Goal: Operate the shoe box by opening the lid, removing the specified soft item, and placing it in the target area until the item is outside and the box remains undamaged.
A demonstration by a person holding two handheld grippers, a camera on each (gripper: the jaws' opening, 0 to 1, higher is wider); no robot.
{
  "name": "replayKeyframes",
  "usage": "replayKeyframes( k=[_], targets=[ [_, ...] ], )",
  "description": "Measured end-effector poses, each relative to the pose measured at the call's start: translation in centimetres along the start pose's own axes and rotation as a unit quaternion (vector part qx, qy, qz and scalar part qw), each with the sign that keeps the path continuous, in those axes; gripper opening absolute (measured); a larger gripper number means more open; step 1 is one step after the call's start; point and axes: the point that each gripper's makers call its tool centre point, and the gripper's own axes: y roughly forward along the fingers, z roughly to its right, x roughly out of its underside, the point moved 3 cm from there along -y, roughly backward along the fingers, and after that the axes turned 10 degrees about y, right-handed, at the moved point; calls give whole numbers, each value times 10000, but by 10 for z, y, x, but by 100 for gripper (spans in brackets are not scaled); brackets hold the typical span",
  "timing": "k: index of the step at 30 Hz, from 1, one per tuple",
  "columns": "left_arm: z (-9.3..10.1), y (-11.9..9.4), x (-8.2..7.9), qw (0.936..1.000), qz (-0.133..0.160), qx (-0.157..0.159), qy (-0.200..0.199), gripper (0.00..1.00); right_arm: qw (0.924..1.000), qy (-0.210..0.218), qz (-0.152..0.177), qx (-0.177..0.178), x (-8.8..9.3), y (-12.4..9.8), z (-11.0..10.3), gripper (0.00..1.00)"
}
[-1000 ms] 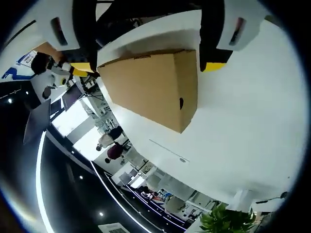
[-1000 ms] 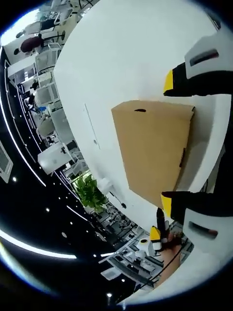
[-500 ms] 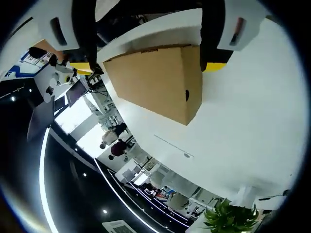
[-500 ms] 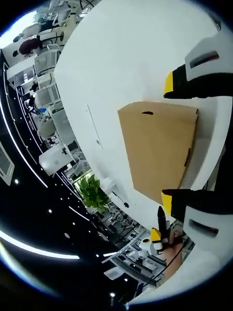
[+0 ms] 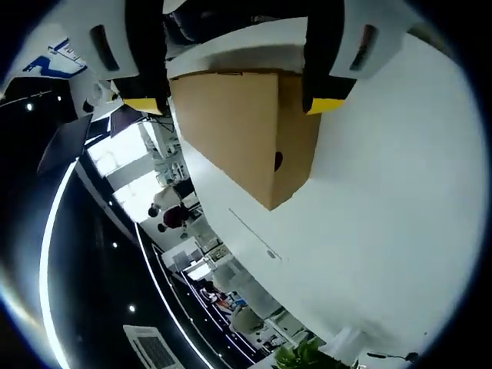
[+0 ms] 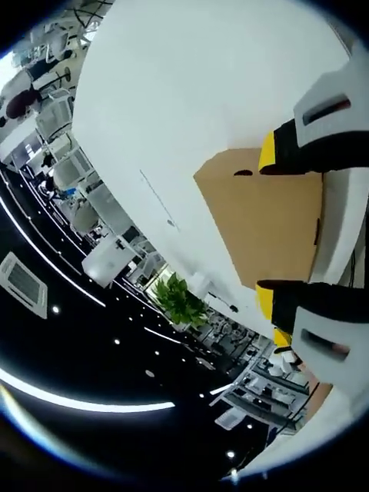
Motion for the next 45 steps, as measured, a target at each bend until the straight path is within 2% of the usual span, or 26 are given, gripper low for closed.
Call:
replayKeyframes(
  k=[2,5,7,9,12,15,19,22,24,28,33,38,45],
  targets=[
    [2,-2,-4,9995,60,130,-267,68,9999,107,40,-3,-2,0,0,54],
    [4,-3,-10,9999,83,151,12,63,10000,-4,-15,84,-3,-3,1,53],
    [10,-4,-13,9995,40,240,208,65,9999,-100,-46,80,-5,-6,2,53],
    [12,-3,-12,9993,-23,281,232,69,10000,-67,-61,25,-7,-7,2,53],
    [9,-3,-8,9992,-122,263,282,69,10000,56,8,21,-10,-8,2,53],
    [0,-4,-5,9997,-128,196,6,70,9997,194,115,25,-13,-10,8,52],
    [-14,-4,4,9991,-218,58,-347,69,9985,482,245,28,-8,-13,12,50],
    [-19,-4,8,9989,-167,10,-433,69,9975,499,491,11,-8,-15,19,42],
    [-23,-4,9,9987,-137,-81,-487,70,9972,603,432,29,-4,-14,26,43],
    [-23,-3,10,9984,-45,-32,-571,69,9973,597,412,68,3,-11,31,44],
    [-27,1,17,9986,-208,-29,-495,69,9962,770,383,131,11,-1,43,46],
    [-26,3,22,9986,-532,55,39,72,9969,741,271,23,15,6,36,52],
    [-22,6,26,9985,-530,139,-51,74,9945,1005,230,-160,19,10,35,51]
  ],
)
